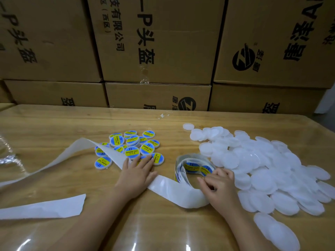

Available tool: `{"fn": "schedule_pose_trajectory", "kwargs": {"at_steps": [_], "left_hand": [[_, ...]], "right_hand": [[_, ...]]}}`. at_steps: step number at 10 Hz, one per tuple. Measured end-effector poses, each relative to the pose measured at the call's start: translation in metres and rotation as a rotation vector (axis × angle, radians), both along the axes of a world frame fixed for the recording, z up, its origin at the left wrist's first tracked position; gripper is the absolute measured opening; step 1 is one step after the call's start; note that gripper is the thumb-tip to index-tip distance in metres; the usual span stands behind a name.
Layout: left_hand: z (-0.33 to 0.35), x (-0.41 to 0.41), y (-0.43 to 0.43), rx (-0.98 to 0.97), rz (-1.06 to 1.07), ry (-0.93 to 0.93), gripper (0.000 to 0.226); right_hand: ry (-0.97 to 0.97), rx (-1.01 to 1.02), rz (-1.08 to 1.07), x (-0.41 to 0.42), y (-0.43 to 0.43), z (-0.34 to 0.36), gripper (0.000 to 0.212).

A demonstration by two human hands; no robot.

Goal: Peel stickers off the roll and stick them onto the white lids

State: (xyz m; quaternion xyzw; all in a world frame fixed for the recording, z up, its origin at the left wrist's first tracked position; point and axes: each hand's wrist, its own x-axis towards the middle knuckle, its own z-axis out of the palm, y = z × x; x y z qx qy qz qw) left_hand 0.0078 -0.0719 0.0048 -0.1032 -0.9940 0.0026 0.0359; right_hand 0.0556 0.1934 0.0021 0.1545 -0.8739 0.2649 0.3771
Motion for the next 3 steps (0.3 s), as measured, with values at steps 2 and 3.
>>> {"fn": "schedule_pose_trajectory", "kwargs": {"at_steps": [2,3], "left_hand": [[0.016,0.028,0.021,0.208,-0.049,0.21,0.046],[0.015,0.069,0.058,0.514,-0.333,0.404,0.026]], "right_hand": [[-0.093,-0.18,0.056,0.005,0.011,0.01,0.046],[-0.178,-0.699,0.064,0.007,0.013,0.023,0.043]]}}
